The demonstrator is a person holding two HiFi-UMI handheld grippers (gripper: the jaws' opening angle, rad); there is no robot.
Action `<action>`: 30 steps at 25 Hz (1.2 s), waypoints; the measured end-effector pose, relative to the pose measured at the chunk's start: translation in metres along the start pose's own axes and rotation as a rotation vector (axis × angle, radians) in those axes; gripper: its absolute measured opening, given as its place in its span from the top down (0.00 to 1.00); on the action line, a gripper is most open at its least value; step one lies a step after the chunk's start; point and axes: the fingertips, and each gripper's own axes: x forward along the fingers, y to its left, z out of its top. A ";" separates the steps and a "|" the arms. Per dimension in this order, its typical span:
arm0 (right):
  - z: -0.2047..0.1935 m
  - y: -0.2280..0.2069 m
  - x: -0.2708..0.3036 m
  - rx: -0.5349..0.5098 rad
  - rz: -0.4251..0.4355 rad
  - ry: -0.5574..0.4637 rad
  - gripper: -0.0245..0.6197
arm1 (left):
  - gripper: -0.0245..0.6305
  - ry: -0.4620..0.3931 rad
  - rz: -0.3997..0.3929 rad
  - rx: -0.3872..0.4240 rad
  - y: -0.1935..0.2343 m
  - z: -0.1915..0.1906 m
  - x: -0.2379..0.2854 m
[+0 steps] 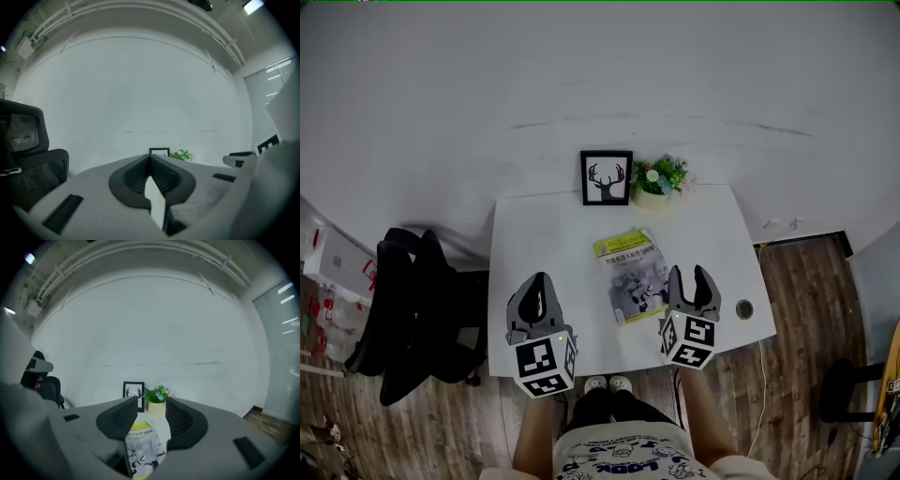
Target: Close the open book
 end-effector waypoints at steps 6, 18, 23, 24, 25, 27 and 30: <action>0.055 0.022 -0.012 -0.034 0.041 -0.124 0.78 | 0.93 -0.051 0.017 -0.007 0.009 0.025 -0.008; 0.102 0.051 -0.025 -0.080 0.086 -0.236 0.88 | 0.93 -0.123 0.052 -0.005 0.024 0.058 -0.021; 0.110 0.054 -0.028 -0.076 0.094 -0.244 0.89 | 0.93 -0.135 0.054 -0.003 0.026 0.064 -0.024; 0.111 0.055 -0.029 -0.073 0.097 -0.245 0.89 | 0.93 -0.136 0.054 -0.002 0.026 0.064 -0.024; 0.112 0.057 -0.029 -0.071 0.101 -0.245 0.90 | 0.93 -0.136 0.054 -0.002 0.027 0.065 -0.025; 0.114 0.059 -0.029 -0.066 0.111 -0.245 0.90 | 0.93 -0.138 0.054 -0.002 0.027 0.066 -0.025; 0.118 0.062 -0.030 -0.067 0.125 -0.245 0.90 | 0.93 -0.139 0.053 -0.001 0.027 0.067 -0.025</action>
